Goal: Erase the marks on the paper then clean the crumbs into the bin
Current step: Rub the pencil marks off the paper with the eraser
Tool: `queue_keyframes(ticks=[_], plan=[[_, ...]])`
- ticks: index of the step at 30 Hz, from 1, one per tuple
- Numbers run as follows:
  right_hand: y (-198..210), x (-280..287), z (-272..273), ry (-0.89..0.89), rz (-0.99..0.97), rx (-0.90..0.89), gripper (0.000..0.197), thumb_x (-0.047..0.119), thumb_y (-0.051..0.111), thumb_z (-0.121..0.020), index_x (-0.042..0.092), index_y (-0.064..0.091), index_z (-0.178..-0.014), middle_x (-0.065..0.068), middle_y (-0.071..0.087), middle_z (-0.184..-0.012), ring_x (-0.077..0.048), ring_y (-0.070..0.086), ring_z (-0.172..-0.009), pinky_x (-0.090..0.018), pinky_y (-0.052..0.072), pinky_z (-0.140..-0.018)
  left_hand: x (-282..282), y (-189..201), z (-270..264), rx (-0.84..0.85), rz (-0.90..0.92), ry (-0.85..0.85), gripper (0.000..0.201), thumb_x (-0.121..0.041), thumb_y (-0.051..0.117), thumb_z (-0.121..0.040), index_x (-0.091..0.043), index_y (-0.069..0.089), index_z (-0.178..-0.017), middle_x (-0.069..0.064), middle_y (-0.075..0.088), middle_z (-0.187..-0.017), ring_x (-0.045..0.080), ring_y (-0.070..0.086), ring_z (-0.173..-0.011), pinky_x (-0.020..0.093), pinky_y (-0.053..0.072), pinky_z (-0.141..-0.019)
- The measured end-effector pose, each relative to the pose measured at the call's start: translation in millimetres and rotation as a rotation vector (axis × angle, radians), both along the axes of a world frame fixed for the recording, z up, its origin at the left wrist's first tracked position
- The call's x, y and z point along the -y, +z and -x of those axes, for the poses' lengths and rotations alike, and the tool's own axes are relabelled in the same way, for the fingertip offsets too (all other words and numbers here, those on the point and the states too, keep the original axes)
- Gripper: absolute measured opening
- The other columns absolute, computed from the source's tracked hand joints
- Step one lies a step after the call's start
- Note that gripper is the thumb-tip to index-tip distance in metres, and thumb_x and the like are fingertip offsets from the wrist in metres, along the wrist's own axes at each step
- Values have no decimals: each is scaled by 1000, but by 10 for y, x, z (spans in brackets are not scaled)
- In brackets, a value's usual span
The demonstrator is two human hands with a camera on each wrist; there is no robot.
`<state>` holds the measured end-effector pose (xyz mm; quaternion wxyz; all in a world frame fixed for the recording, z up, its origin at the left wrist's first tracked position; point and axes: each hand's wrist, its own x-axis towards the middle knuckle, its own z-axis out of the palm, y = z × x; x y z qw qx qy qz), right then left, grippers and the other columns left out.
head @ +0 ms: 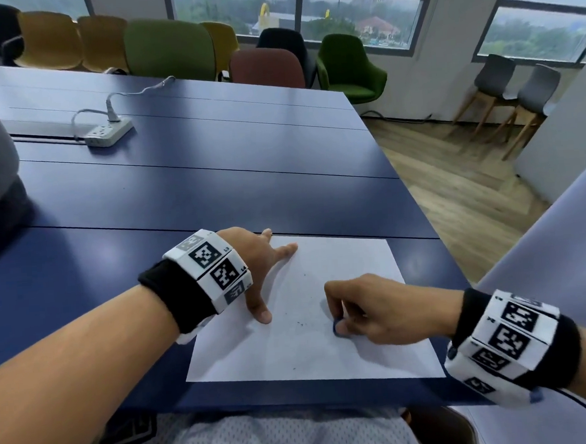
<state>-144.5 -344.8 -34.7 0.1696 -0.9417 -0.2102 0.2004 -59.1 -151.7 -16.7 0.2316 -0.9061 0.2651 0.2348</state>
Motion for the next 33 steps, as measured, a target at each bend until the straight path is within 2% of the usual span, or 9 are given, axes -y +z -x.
queue_keyframes(ticks=[5, 9, 13, 17, 22, 24, 26, 29, 33], plan=[[29, 78, -87, -114, 11, 69, 12, 25, 63, -89, 20, 53, -85, 12, 50, -61, -2, 48, -55, -14, 34, -53, 1, 7, 7, 2, 12, 5, 132, -72, 77, -60, -45, -15, -151, 1, -10, -164, 27, 46, -134, 35, 45, -84], [0, 50, 122, -18, -5, 65, 15, 23, 63, -89, 24, 48, -84, 7, 53, -70, -7, 47, -61, -17, 37, -54, -7, 20, 9, 5, 12, -7, 131, -71, 77, -61, -45, -14, -151, 0, -9, -164, 26, 48, -133, 32, 41, -79], [-11, 131, 361, -122, -14, 180, 17, 29, 62, -90, 31, 47, -82, 12, 51, -85, -9, 49, -77, -21, 42, -68, -17, 46, -20, -18, 18, -6, 132, -74, 76, -58, -47, -15, -150, -2, -10, -164, 25, 44, -135, 36, 47, -92], [-62, 191, 720, -254, -48, 288, 10, 28, 56, -94, 28, 47, -90, 15, 49, -95, -7, 48, -88, -23, 43, -80, -33, 72, -47, -36, 1, -8, 133, -79, 73, -55, -48, -16, -149, -5, -10, -164, 24, 40, -138, 39, 46, -97], [-208, 224, 926, -352, -165, 304, 19, 27, 56, -94, 36, 41, -88, 18, 54, -106, -6, 52, -101, -23, 45, -85, -72, 98, -77, -68, -5, 23, 136, -84, 69, -52, -45, -15, -150, -7, -14, -163, 24, 31, -144, 44, 39, -107], [-265, 225, 963, -382, -199, 317, 23, 26, 58, -93, 39, 40, -86, 17, 55, -110, -5, 52, -107, -21, 44, -87, -115, 84, -75, -84, 0, 41, 137, -92, 61, -49, -40, -14, -152, -5, -17, -162, 25, 27, -146, 46, 35, -111], [-302, 215, 996, -406, -226, 327, 23, 24, 59, -93, 37, 41, -87, 19, 55, -113, -1, 49, -110, -15, 40, -89, -130, 46, -3, -69, 47, 45, 137, -99, 43, -48, -34, -15, -153, -3, -24, -160, 30, 18, -148, 51, 28, -115], [-359, 210, 1018, -443, -273, 342, 21, 21, 59, -93, 35, 44, -87, 26, 52, -117, 6, 47, -112, -9, 39, -88, -76, -76, 303, -21, 163, -183, 112, -93, 21, -66, -34, -20, -152, 0, -34, -156, 35, -11, -149, 59, 11, -117], [-446, 216, 1028, -457, -320, 349, 26, 16, 60, -91, 35, 43, -85, 30, 52, -117, 14, 45, -114, -1, 34, -86, 82, -296, 836, -126, 278, -590, 92, -80, 22, -85, -33, -21, -152, 2, -35, -155, 27, -28, -145, 55, -11, -117]])
